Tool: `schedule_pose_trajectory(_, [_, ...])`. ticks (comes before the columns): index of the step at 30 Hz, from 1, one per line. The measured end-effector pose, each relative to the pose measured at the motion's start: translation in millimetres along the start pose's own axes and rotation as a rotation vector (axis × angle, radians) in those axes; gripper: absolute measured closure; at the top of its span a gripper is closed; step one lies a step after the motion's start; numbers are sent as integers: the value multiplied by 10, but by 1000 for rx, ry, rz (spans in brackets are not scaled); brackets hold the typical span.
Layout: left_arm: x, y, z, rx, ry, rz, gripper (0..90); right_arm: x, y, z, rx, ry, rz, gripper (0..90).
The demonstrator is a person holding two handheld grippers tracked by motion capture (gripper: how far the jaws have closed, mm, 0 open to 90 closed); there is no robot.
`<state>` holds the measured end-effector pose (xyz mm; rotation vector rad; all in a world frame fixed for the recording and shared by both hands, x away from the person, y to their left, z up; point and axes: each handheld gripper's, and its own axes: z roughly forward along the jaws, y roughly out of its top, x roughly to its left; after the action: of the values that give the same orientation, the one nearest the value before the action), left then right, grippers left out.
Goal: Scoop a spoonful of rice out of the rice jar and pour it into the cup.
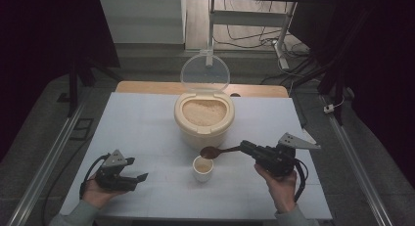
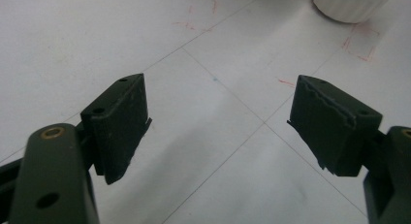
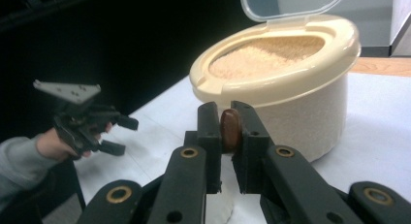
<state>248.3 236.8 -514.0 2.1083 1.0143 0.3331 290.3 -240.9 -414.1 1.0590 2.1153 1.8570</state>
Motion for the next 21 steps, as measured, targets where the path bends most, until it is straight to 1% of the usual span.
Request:
schedule_pose_trajectory(3, [3,-1,1,1,0,0,214,-49,40,-90,-22,11,14,828])
schedule_pose_trajectory(9, [0,1,2,0,1,0,215,-78,152,-275,-9,28,-18,828])
schedule_pose_trajectory(11, [2,1,1,-2,-1,-3,214,-93,200,-327,14,45,-24,828])
schedule_pose_trajectory(13, [5,0,0,-2,0,-4,214,-106,243,-364,48,38,-31,828])
schedule_pose_trajectory(14, [6,0,1,-1,-1,-5,214,-117,262,-373,70,43,-35,828])
schedule_pose_trajectory(15, [6,0,1,-1,-1,-5,214,-124,278,-378,91,43,-34,828])
schedule_pose_trajectory(21, [5,0,3,0,-1,-3,214,-130,316,-363,164,57,-51,828])
